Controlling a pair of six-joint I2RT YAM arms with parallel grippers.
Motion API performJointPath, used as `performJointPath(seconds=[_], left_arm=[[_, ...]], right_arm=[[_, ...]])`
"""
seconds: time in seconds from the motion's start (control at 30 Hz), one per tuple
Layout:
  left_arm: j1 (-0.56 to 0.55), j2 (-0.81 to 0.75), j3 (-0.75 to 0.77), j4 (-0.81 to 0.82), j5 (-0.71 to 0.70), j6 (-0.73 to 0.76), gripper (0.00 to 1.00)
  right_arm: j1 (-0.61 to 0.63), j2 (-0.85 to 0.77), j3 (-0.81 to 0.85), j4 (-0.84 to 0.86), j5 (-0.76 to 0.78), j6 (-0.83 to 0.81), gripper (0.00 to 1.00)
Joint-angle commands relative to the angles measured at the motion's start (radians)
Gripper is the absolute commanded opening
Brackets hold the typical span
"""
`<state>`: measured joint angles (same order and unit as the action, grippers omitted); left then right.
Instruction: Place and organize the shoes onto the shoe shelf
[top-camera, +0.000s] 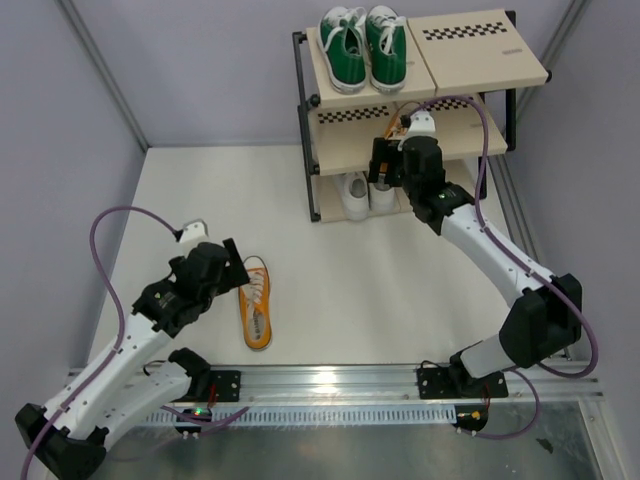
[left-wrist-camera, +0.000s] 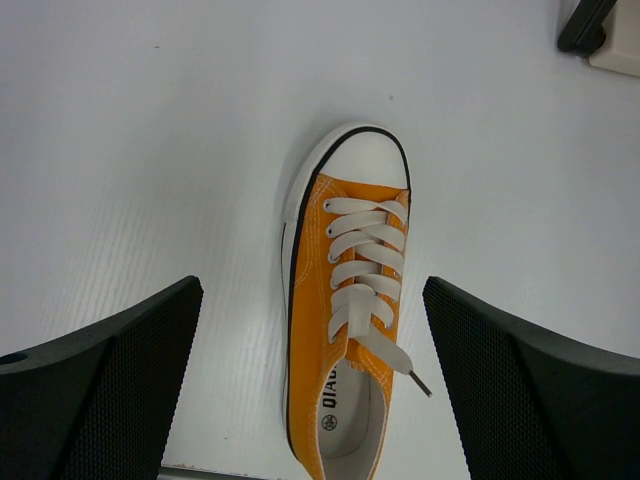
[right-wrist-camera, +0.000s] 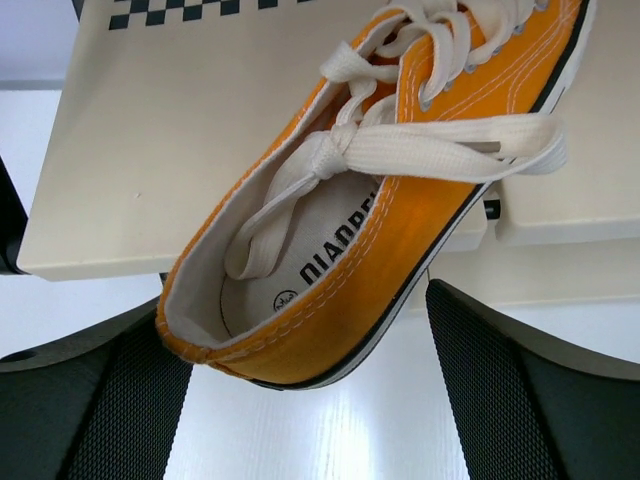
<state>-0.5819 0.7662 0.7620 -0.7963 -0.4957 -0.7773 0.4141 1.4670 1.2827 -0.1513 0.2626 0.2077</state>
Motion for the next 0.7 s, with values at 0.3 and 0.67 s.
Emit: performJointPath(seconds=[0.3,0.67], left_arm=[[0.005,0.001,0.005,0.045,-0.004,0.015,0.96],[0.005,-0.013,0.003,0.048,-0.003,0.019,0.96]], right_arm=[[0.002,0.027,0.121,-0.074,0.026,0.052,0.94],[0.002,0.082,0.142,-0.047,0.053,-0.036,0.67]])
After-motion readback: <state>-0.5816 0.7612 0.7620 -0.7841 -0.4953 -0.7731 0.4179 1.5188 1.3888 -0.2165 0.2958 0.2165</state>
